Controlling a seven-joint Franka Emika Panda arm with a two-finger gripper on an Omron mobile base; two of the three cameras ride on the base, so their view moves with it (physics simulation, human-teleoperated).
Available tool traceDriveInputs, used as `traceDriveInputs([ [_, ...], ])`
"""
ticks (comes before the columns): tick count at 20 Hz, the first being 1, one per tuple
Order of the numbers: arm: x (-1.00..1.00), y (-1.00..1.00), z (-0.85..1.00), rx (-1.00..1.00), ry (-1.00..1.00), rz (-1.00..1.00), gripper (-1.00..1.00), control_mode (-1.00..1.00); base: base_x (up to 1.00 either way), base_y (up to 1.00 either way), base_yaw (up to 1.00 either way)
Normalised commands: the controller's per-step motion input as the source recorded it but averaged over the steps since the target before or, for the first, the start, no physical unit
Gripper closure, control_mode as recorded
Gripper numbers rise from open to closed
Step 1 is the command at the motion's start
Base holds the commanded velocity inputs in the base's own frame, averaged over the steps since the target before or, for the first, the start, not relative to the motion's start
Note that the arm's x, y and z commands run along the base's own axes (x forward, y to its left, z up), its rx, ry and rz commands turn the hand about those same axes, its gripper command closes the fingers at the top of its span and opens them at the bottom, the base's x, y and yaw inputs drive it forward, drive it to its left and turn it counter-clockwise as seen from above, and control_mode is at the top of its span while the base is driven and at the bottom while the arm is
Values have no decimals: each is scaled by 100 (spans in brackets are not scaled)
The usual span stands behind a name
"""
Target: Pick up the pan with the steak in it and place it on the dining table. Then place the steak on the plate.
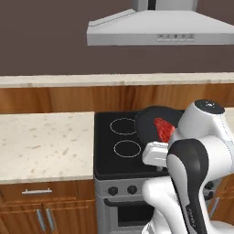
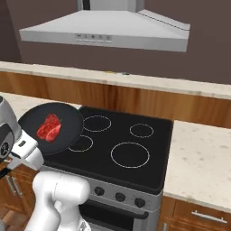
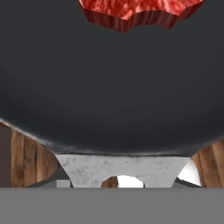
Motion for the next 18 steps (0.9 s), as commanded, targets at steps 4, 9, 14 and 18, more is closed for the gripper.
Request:
traceDriveInputs([
  [4,0,0,0,0,0,0,100,100,-16,0,49],
  [9,0,0,0,0,0,0,100,100,-7,0,50],
  [14,0,0,0,0,0,0,100,100,-7,0,50],
  [18,0,0,0,0,0,0,100,100,-6,0,50],
])
